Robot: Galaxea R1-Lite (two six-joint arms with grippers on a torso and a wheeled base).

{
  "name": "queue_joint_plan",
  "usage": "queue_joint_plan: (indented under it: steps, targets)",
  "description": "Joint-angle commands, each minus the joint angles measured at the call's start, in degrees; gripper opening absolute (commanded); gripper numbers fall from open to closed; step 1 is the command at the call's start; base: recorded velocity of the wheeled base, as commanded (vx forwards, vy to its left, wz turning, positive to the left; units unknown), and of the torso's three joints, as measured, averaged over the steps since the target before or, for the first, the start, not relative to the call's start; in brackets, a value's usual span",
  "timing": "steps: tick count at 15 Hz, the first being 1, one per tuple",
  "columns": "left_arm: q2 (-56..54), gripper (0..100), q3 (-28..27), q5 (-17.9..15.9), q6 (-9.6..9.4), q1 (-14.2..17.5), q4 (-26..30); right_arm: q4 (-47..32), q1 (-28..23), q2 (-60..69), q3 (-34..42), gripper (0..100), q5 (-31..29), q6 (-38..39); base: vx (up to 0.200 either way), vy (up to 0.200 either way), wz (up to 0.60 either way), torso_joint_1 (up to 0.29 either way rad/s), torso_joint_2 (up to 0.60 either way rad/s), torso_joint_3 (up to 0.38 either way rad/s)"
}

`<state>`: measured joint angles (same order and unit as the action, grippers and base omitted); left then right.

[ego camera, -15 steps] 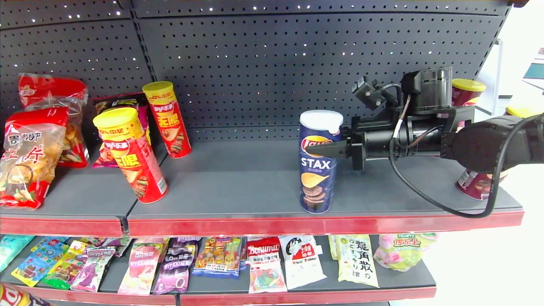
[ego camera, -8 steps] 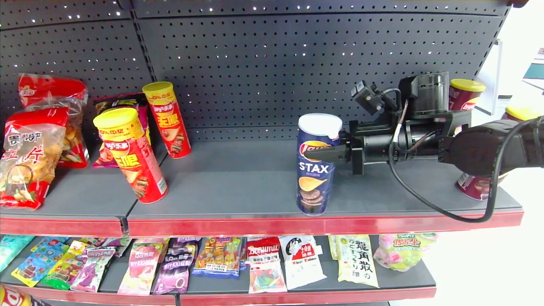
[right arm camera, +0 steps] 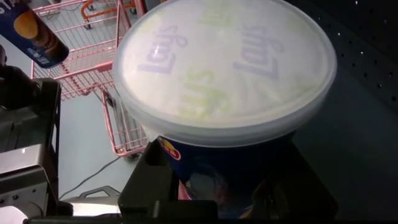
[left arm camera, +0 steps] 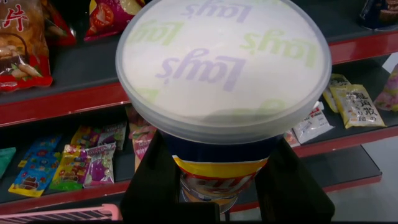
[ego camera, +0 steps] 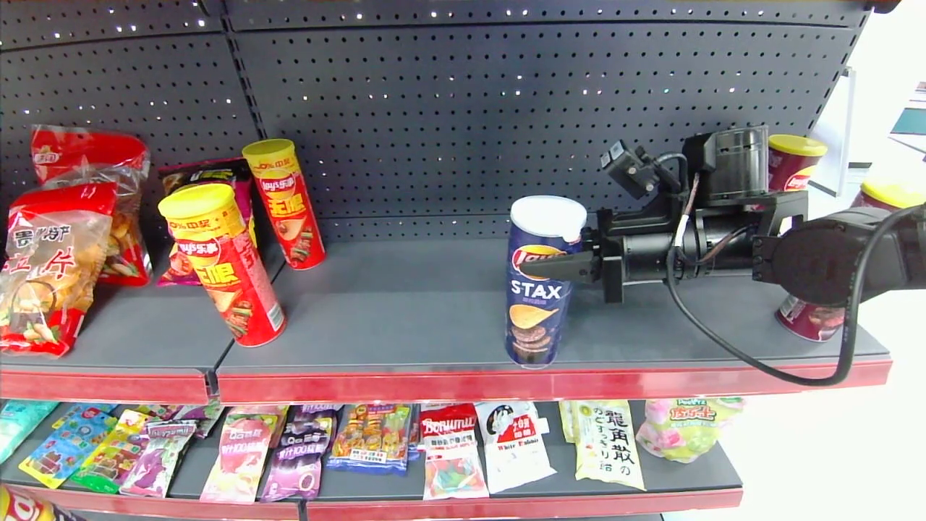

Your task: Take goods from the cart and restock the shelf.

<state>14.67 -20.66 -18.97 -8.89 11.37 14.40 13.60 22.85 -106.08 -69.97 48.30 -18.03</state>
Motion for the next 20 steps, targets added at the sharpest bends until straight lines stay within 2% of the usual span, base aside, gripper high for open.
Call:
queue_joint_plan:
  steps: [1,6,7,10,15,20]
  targets:
    - [-0.1,0,0.3,0.0,0.01,0.1,0.0,0.0,0.0,-0.1,0.4,0,0.0,-0.1,0.0,0.0,0.0,0.0,0.0,0.0]
    - [-0.2,0,0.3,0.0,0.01,0.0,0.0,0.0,0.1,-0.1,1.1,0,-0.1,-0.2,0.0,0.0,0.0,0.0,0.0,0.0]
    - [-0.2,0,0.4,0.0,0.01,0.0,0.0,0.0,0.1,-0.1,1.2,100,-0.1,0.0,0.0,0.0,0.0,0.0,0.0,0.0]
    - [-0.2,0,0.4,-0.1,0.01,0.1,0.0,0.0,0.0,0.2,1.2,100,-0.4,0.2,0.0,0.0,0.0,0.0,0.0,0.0]
    - [-0.7,0,0.7,-0.4,0.01,0.0,0.0,0.0,-0.9,3.3,5.5,100,-2.0,0.5,0.0,0.0,0.0,0.0,0.0,0.0]
    - [-0.7,0,0.8,-1.9,0.1,0.0,0.0,0.1,-5.6,16.2,22.4,100,-3.3,0.5,0.0,0.0,0.0,0.0,0.0,0.0]
